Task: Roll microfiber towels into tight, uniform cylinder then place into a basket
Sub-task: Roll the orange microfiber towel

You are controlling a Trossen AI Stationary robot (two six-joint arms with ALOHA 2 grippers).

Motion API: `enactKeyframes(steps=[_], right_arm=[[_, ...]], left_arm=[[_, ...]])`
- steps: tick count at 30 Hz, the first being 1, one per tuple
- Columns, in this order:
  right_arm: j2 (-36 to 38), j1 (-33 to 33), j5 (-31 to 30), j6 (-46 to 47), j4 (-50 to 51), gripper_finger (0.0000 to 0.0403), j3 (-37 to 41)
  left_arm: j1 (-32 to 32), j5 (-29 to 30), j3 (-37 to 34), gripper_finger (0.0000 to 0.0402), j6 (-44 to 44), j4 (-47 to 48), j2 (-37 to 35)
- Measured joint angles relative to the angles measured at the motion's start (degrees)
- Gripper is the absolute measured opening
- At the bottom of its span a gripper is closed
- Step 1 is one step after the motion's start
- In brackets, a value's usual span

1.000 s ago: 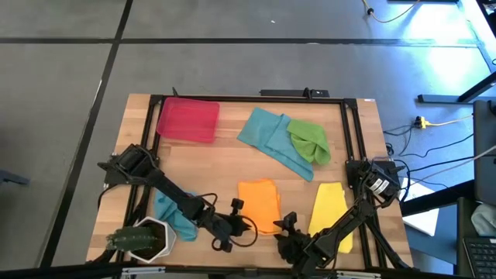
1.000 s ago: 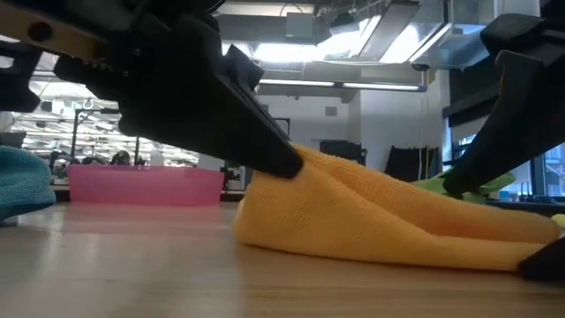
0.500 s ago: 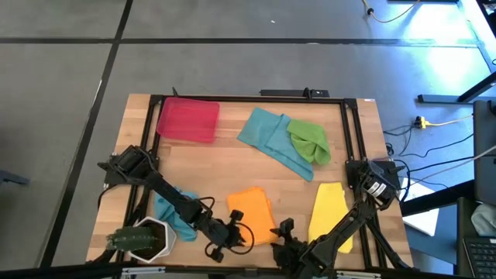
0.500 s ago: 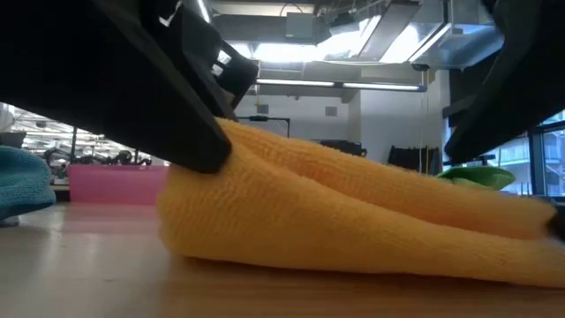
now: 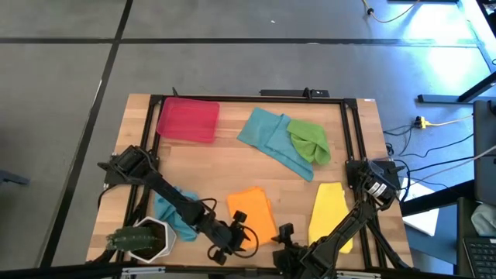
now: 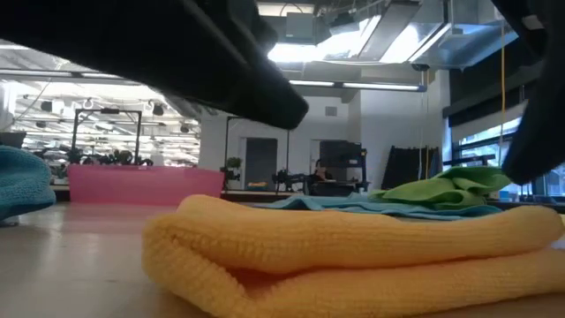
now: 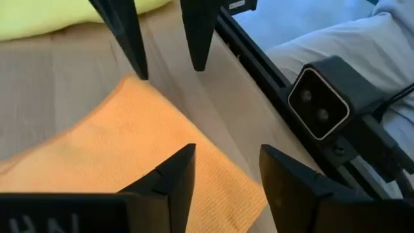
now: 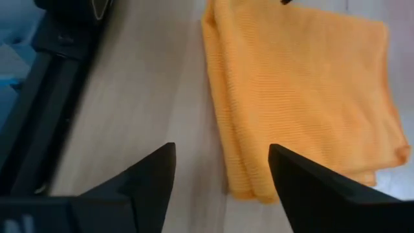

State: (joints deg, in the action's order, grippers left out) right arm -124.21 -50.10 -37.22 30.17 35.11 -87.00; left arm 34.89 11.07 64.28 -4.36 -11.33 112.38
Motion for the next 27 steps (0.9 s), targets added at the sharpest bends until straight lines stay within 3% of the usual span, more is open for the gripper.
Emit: enactKeyframes(steps=[2, 7, 14, 22, 27], right_arm=[[0.0, 0.0, 0.8, 0.9, -0.1, 0.0223, 0.0], [0.0, 0.0, 5.1, 1.2, -1.1, 0.0143, -0.1], [0.1, 0.9, 8.4, 5.1, -0.7, 0.0013, 0.6], [0.8, 5.6, 9.0, 11.6, -0.1, 0.0020, 5.5], [0.8, 7.6, 9.8, 11.0, 0.1, 0.0008, 6.2]], left_arm=[[-0.1, 2.5, 1.0, 0.0162, 0.0, 3.7, 0.0], [-1.3, 15.3, 2.0, 0.0161, -3.8, 18.5, 0.0], [-6.1, 16.9, 2.0, 0.0144, -12.8, 30.6, 0.0], [-5.9, 12.9, 2.1, 0.0136, -14.8, 29.3, -0.1], [-4.2, 11.6, 2.0, 0.0136, -16.2, 27.8, -0.1]])
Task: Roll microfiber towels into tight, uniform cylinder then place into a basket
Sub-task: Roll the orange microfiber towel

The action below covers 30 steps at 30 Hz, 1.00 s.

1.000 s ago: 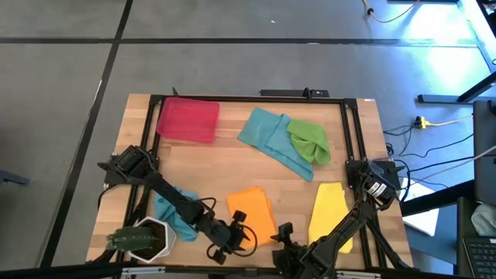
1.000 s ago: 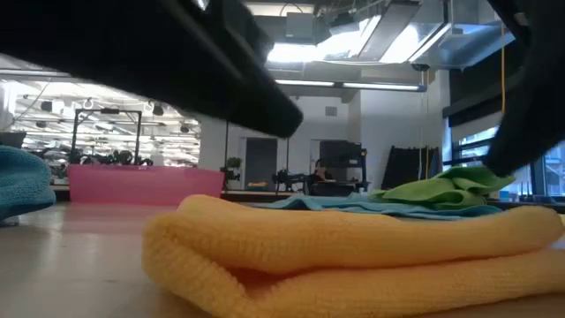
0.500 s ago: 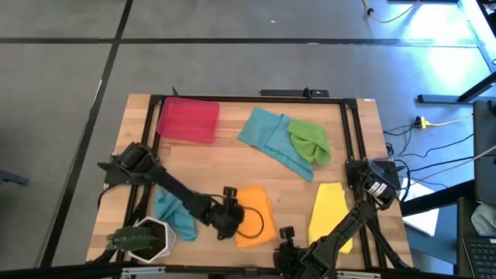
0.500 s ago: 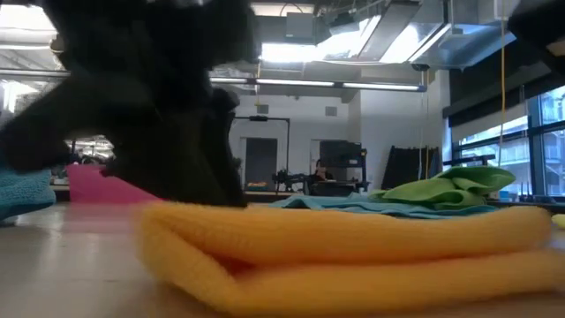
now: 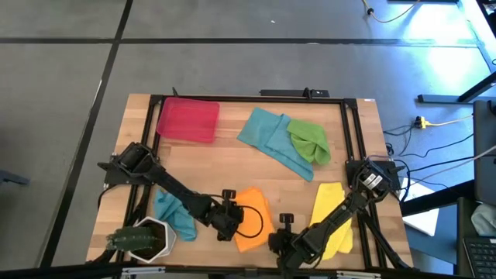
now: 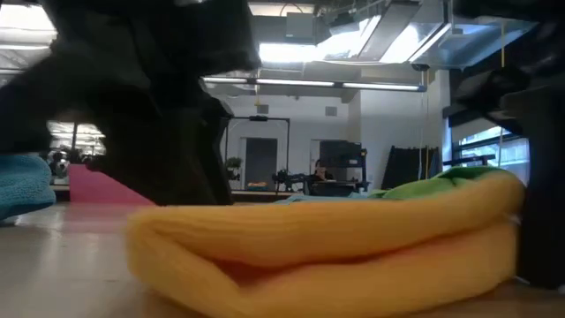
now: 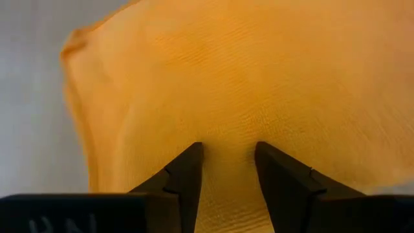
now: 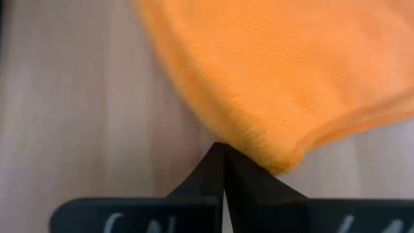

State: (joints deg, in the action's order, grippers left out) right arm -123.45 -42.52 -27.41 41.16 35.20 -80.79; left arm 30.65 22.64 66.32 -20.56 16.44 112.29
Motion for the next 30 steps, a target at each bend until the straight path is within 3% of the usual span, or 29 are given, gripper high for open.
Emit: enactKeyframes(steps=[7, 16, 23, 26, 30], right_arm=[[-0.3, 2.2, -0.9, -0.7, 4.5, 0.0010, -1.8], [-0.4, 4.6, -3.2, 2.1, 15.9, 0.0005, -1.7], [3.2, 6.5, -6.7, 5.3, 26.0, 0.0011, -1.2], [6.3, 5.0, -7.6, 8.9, 28.7, 0.0007, -1.3], [8.9, 0.6, -11.9, 10.5, 23.9, 0.0006, -1.4]], left_arm=[[0.9, -2.9, 0.1, 0.0136, -0.1, -3.5, 0.0], [0.0, 7.7, 5.0, 0.0136, 2.5, -0.7, 0.0], [-1.1, 8.2, 10.6, 0.0136, 4.7, 2.5, 0.0], [-0.8, 8.2, 11.6, 0.0136, 4.7, 5.2, 0.0], [-0.6, 8.3, 11.6, 0.0136, 4.7, 8.4, 0.0]])
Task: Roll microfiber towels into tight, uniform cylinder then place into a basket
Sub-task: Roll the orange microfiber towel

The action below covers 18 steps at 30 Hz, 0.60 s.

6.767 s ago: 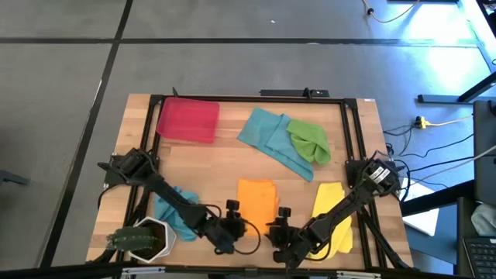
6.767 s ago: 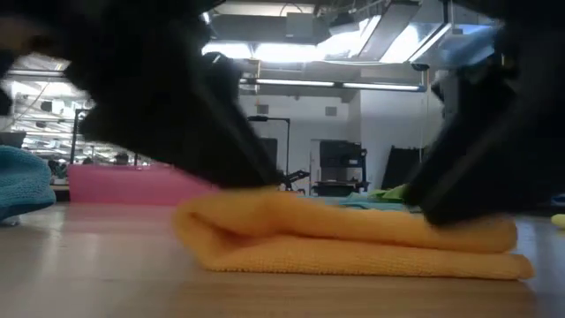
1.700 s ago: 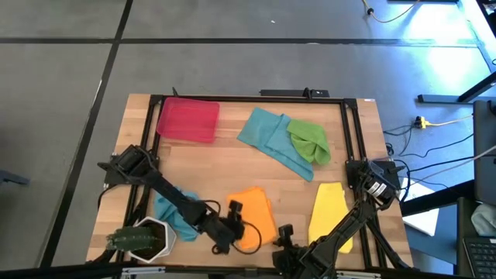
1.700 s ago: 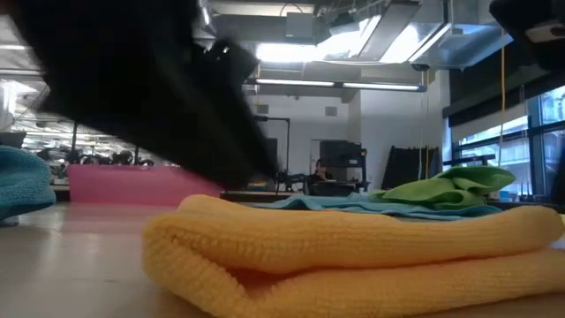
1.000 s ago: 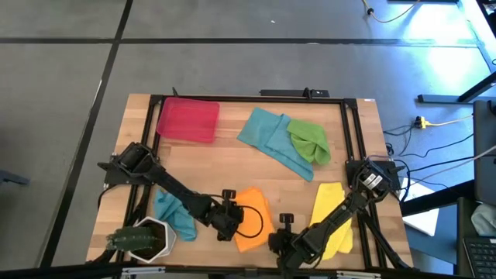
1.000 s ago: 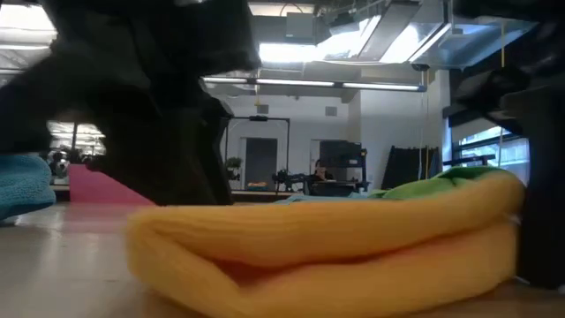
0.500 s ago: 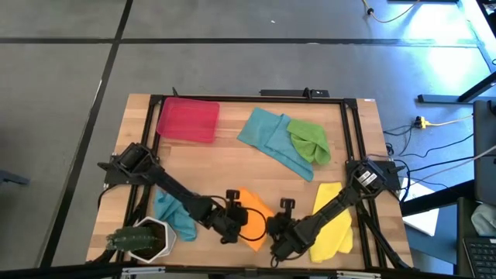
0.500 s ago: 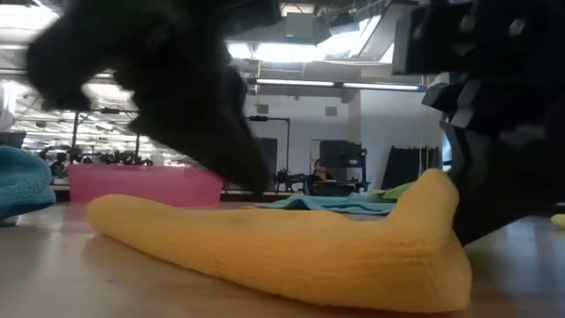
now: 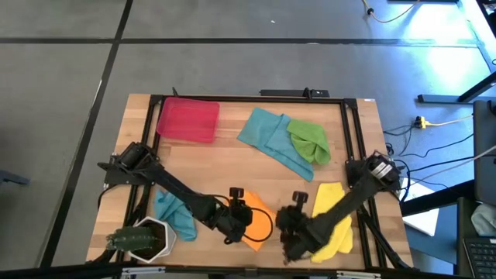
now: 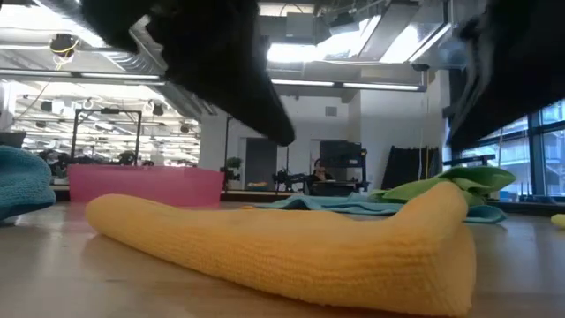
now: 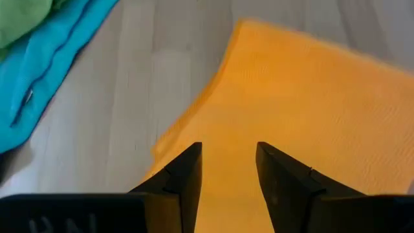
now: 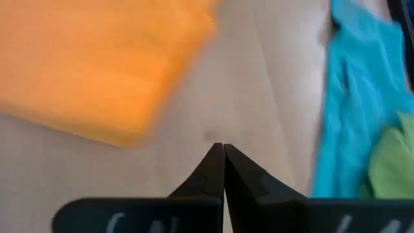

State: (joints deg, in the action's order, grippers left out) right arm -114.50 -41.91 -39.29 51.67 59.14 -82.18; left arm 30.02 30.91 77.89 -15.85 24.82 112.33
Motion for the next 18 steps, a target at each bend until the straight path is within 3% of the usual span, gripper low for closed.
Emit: enactKeyframes(steps=[4, 9, 18], right_arm=[[-0.4, -2.7, -0.2, -3.8, -12.1, 0.0009, 0.0], [-2.2, -2.9, 4.8, -10.4, -24.1, 0.0004, 0.2], [-5.7, -0.6, 11.4, -8.9, -20.7, 0.0005, 0.2]], left_arm=[[-1.2, 3.2, -1.6, 0.0136, 0.0, 1.2, 0.0], [-4.8, 4.0, -3.9, 0.0136, 0.0, 2.1, 0.0], [-7.9, -2.1, -6.5, 0.0136, -1.5, 2.2, 0.0]])
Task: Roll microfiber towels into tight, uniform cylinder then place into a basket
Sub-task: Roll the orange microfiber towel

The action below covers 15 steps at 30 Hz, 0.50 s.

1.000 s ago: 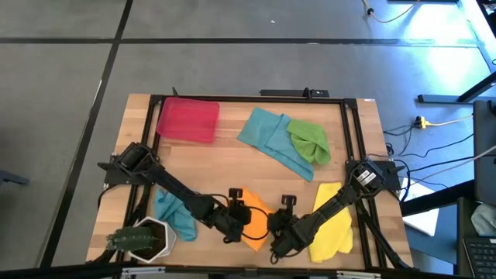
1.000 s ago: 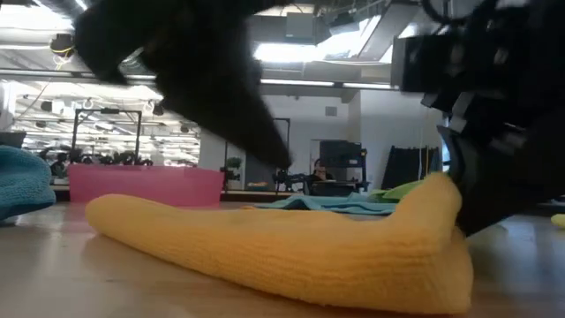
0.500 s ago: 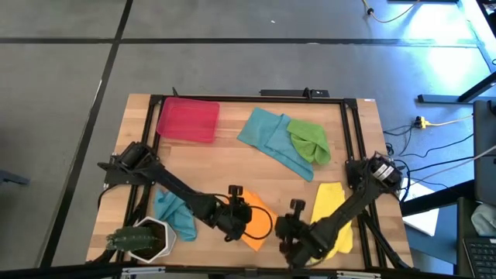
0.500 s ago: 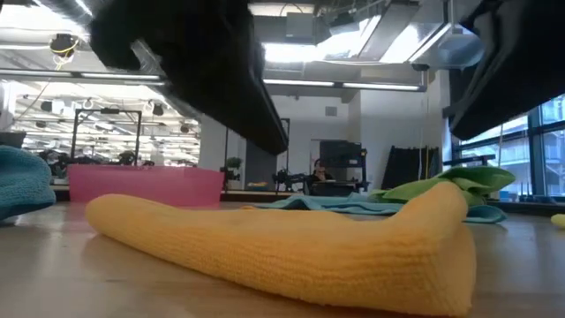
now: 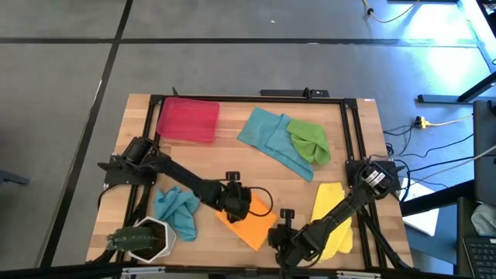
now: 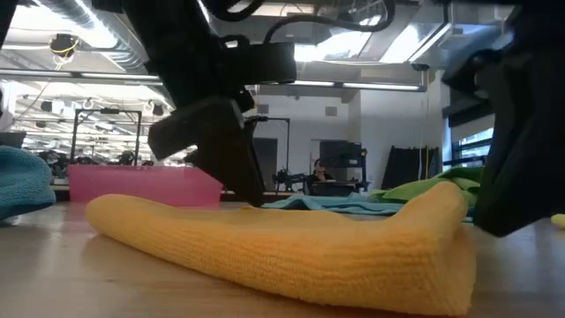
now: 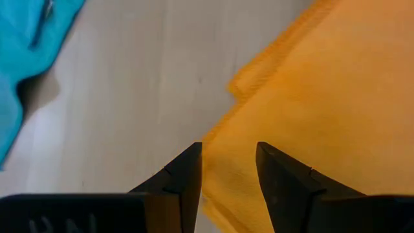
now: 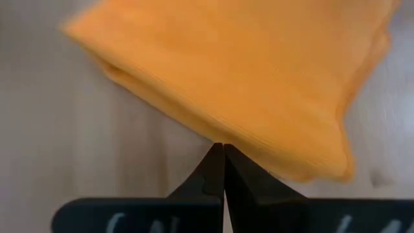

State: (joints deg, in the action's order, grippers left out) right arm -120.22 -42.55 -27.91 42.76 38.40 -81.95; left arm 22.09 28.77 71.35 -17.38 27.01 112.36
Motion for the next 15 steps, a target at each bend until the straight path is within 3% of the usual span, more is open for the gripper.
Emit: enactKeyframes(steps=[8, 15], right_arm=[[-0.5, 4.2, -0.7, 3.4, 9.7, 0.0006, 0.1], [-0.3, 9.8, -1.6, -1.1, 8.9, 0.0006, 3.4]], left_arm=[[4.4, 0.0, 1.4, 0.0136, -0.4, -0.1, 0.0], [7.4, 0.5, 3.8, 0.0136, -0.4, -0.1, 0.0]])
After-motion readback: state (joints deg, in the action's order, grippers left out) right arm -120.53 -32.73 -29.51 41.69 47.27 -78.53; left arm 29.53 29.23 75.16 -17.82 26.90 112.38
